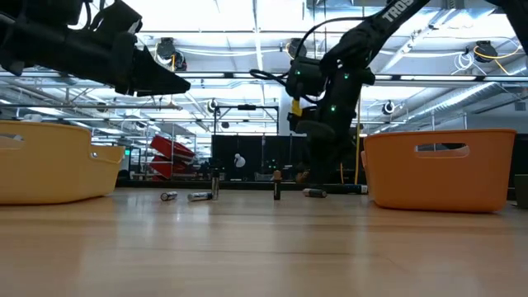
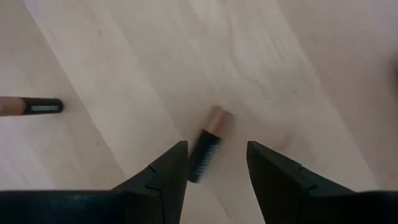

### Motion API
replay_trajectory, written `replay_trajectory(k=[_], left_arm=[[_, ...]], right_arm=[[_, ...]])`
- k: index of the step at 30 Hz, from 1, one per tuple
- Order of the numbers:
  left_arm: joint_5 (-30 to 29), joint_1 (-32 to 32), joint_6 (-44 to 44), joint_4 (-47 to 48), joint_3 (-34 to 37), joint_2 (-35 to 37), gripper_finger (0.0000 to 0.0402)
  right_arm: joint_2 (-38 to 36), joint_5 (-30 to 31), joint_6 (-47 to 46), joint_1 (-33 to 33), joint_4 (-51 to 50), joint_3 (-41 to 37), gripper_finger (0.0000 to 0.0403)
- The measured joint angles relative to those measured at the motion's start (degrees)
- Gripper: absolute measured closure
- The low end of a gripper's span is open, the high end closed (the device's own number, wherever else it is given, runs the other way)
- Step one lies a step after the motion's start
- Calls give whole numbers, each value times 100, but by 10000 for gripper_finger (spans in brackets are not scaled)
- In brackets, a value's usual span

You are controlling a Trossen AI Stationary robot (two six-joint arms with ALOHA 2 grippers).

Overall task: Sort batteries
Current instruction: Put the black battery into the orange bin

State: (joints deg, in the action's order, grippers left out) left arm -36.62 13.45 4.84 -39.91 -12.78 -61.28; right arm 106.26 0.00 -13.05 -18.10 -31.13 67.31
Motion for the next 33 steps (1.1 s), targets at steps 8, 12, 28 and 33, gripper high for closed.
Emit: replay_trajectory(k=[8,12,28,33], left_arm=[[0,0,-4,17,0,0,183],[0,0,-4,19,0,0,183],[0,0,-4,47,0,0,183],[0,0,-2,56,0,0,183]], right_arm=[[348,-19,-50,1,-61,163,248],[494,-1,-142,-34,-64,177,248],[495,332,-12,26,-105,175,379],[494,331,43,85,-29,169,383]])
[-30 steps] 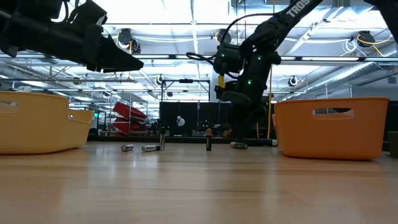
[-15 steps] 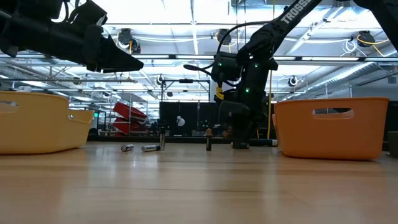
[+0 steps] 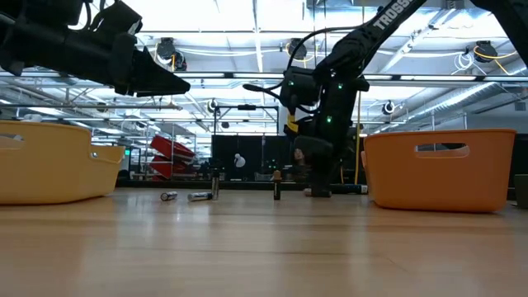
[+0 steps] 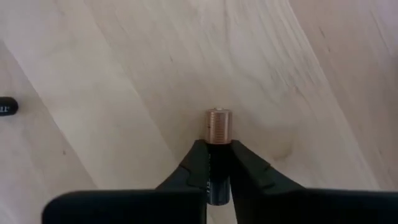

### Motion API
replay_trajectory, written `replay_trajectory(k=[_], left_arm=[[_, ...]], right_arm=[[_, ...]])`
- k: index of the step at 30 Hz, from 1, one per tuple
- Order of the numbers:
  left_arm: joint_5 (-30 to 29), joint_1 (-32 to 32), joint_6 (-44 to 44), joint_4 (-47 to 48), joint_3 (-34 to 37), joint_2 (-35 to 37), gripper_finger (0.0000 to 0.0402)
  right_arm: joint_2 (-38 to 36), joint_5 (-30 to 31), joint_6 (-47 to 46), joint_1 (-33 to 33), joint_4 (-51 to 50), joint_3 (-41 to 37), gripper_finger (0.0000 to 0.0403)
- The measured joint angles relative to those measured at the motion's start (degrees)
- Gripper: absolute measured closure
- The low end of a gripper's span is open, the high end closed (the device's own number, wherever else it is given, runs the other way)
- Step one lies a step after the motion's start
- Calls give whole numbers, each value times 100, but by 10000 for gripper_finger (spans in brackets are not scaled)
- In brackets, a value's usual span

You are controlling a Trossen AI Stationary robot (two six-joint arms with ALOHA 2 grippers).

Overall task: Sort batteries
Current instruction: Put the black battery into the orange bin

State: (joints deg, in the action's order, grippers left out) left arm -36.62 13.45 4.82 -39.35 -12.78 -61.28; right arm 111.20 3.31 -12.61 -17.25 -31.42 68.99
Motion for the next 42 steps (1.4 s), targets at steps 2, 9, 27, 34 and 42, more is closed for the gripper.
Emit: replay_trajectory(k=[2,9,27,34,42], left_arm=[[0,0,0,0,0,0,183],[-1,0,-37,87,0,0,183],[66,17,-450,256,0,0,183],[81,13,-310,127,0,0,183],[87,11,-278,73,0,-2,183]], right_arm=[[-28,33,79,59,57,-3,384],[-533,124,173,387,137,159,384],[-2457,700,-2194,1963,-1693,-1128,384],[-2614,564,-2799,1999,-988,-1818,319],[-2618,818,-2756,1999,-1216,-1268,301]])
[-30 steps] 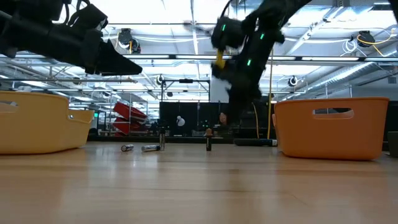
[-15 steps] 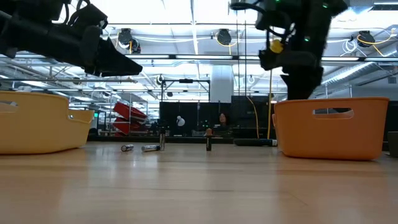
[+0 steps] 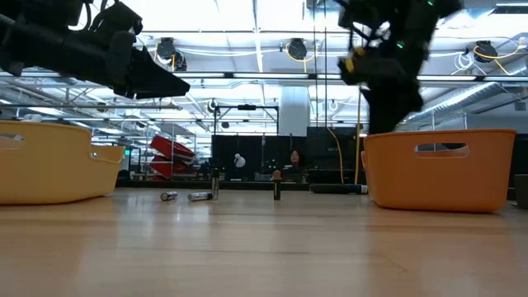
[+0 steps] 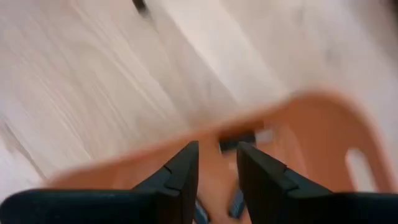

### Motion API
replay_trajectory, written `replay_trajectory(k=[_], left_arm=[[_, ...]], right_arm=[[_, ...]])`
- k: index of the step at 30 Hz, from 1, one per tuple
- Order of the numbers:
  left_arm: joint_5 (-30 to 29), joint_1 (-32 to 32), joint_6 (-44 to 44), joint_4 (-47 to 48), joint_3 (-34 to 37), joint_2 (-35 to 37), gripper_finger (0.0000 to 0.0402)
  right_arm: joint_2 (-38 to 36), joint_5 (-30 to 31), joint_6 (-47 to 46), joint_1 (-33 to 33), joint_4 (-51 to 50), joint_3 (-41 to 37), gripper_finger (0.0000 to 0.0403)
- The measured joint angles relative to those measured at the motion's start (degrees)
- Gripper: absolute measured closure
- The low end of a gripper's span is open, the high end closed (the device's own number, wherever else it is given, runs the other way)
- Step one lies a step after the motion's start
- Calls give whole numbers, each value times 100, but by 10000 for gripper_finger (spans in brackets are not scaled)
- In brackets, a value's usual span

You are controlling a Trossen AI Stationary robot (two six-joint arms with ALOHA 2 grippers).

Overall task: Sort batteries
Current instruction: Put the black battery into the orange bin

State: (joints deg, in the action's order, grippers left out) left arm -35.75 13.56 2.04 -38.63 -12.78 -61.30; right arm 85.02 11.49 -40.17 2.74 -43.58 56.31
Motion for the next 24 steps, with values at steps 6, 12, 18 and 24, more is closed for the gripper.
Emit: replay_trajectory(k=[6,12,18,24], left_arm=[[3,0,24,0,0,0,183],[5,2,35,23,0,0,183],[5,0,33,72,0,0,183],[5,0,33,65,0,1,183]], right_arm=[[608,245,1020,0,365,943,301],[1445,198,2327,-211,1025,1620,300],[2019,-181,2992,-440,1447,1823,260],[2358,-288,3096,-539,1558,1821,203]])
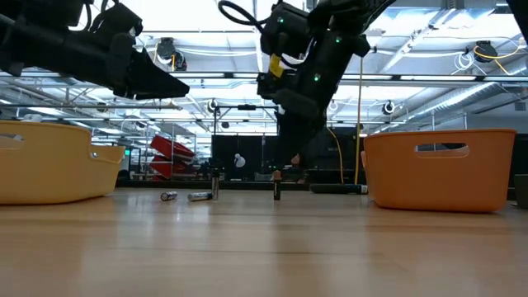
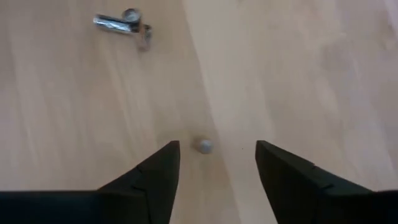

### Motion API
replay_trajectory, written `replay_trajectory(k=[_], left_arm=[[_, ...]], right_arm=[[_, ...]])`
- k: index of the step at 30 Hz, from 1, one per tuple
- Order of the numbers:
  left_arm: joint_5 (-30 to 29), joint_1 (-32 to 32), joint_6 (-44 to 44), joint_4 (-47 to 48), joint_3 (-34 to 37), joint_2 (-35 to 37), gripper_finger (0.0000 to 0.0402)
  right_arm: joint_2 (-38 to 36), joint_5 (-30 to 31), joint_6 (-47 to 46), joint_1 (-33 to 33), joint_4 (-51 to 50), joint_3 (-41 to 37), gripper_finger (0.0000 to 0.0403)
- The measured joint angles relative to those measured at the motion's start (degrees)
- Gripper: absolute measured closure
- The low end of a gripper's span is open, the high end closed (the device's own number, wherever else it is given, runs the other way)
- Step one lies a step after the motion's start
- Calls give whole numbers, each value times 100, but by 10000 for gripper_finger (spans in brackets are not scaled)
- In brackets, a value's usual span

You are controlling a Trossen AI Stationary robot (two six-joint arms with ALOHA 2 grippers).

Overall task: Sort batteries
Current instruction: Put the black battery into the orange bin

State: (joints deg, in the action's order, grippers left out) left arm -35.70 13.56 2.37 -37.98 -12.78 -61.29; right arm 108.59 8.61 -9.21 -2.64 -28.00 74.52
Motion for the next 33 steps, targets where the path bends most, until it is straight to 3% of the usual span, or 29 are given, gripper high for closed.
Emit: replay_trajectory(k=[4,11,18,26,31,33], left_arm=[[0,-9,28,-11,0,-1,183],[-4,-9,104,-11,0,0,183],[-37,-9,116,-4,0,1,183],[-54,-9,153,-5,0,1,183],[-128,-9,157,-4,0,1,183],[-128,-9,153,-4,0,1,183]], right_arm=[[216,-154,10,-20,121,2,195],[503,-301,3,-182,377,0,218],[538,-407,-7,-232,396,0,275],[540,-449,-9,-226,425,0,384],[540,-358,-44,-219,430,0,387],[469,-13,-4,-130,304,-1,387]])
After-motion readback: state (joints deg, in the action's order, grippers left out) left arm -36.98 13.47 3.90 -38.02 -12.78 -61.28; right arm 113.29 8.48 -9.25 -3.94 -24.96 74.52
